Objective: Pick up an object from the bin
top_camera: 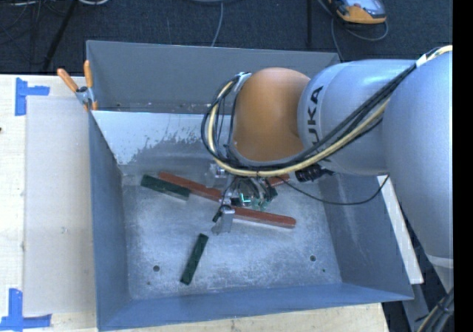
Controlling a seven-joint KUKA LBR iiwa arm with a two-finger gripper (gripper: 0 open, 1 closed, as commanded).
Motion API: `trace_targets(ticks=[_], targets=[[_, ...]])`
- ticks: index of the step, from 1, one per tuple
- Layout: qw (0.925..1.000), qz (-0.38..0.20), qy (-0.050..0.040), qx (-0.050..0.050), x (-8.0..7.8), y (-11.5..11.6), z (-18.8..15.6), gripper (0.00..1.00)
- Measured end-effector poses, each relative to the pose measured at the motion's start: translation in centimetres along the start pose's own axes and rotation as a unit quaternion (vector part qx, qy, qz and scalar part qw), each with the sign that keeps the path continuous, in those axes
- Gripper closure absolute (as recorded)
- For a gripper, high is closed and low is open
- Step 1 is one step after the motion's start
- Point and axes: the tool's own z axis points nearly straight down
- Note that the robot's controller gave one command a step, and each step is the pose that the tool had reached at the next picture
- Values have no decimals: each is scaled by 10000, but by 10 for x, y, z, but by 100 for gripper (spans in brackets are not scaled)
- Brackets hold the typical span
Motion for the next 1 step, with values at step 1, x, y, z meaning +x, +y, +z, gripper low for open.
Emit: trace_targets(ticks=[1], targets=[[9842, -1773, 0, -1, 78, 46, 58, 0]])
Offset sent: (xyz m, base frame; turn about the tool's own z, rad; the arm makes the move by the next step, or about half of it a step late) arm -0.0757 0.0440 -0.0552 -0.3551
